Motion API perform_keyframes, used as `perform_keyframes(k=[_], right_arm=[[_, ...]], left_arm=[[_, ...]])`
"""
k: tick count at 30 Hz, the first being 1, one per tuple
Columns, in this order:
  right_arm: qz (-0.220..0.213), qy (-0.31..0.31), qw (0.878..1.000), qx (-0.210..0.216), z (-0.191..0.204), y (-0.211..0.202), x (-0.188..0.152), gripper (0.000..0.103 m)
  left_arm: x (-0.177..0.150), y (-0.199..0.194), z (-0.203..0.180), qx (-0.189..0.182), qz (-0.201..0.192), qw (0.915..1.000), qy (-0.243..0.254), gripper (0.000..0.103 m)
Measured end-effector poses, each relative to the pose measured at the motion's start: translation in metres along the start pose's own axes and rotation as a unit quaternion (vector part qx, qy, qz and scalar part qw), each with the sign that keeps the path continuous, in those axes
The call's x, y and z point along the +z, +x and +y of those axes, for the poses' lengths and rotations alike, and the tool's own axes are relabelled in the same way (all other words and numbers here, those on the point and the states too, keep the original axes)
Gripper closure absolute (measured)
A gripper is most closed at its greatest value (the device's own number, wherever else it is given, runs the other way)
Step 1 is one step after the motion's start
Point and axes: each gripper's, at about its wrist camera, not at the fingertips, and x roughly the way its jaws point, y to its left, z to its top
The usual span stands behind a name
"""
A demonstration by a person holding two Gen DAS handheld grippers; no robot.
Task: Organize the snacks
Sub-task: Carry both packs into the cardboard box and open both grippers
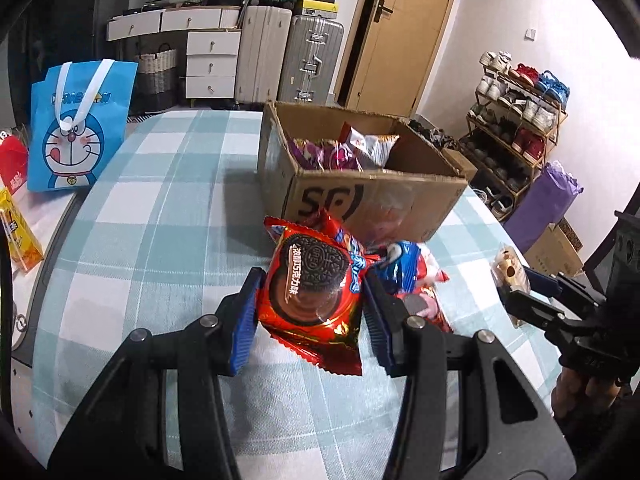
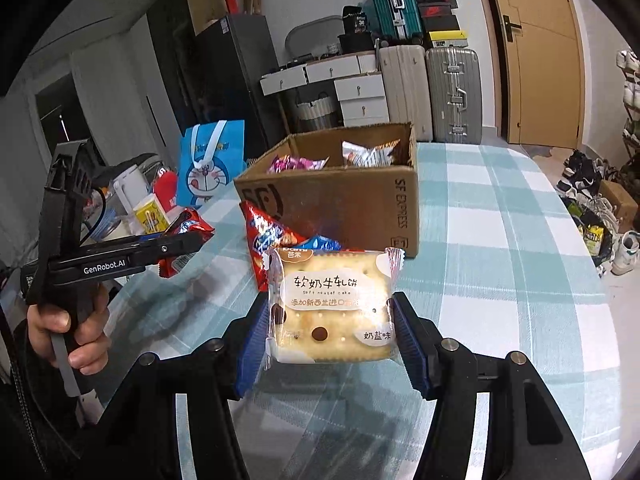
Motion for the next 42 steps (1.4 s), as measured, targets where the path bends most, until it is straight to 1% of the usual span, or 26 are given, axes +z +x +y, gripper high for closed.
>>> perform_keyframes(k=[5,16,24,36,42], right_arm=[[-0.002,0.008,1.000,0.002,-0.006,0.005,0.010,0.043],[-0.032,0.004,0.999,0.002,-0.008,0.009,0.040,0.043],[-0.052,0.011,0.999,0.005,-0.010,0.012,0.059,0.043],[-0.066,0.005,0.998,0.009,-0.010,0.025,0.085,0.043],[-0.071,0.000,0.997,0.014,-0.011,0.035,0.101,0.043]], left_arm=[[0.013,-0.003,-0.002,-0.001,-0.010,0.9999,-0.001,0.058],[0.047,-0.001,-0.006,-0.011,-0.036,0.9993,-0.009,0.058],[0.067,0.007,-0.015,-0.006,-0.044,0.9990,-0.003,0.058],[0.095,0.020,-0.031,0.000,-0.059,0.9982,0.012,0.058],[0.108,0.031,-0.037,0.004,-0.057,0.9982,0.016,0.058]])
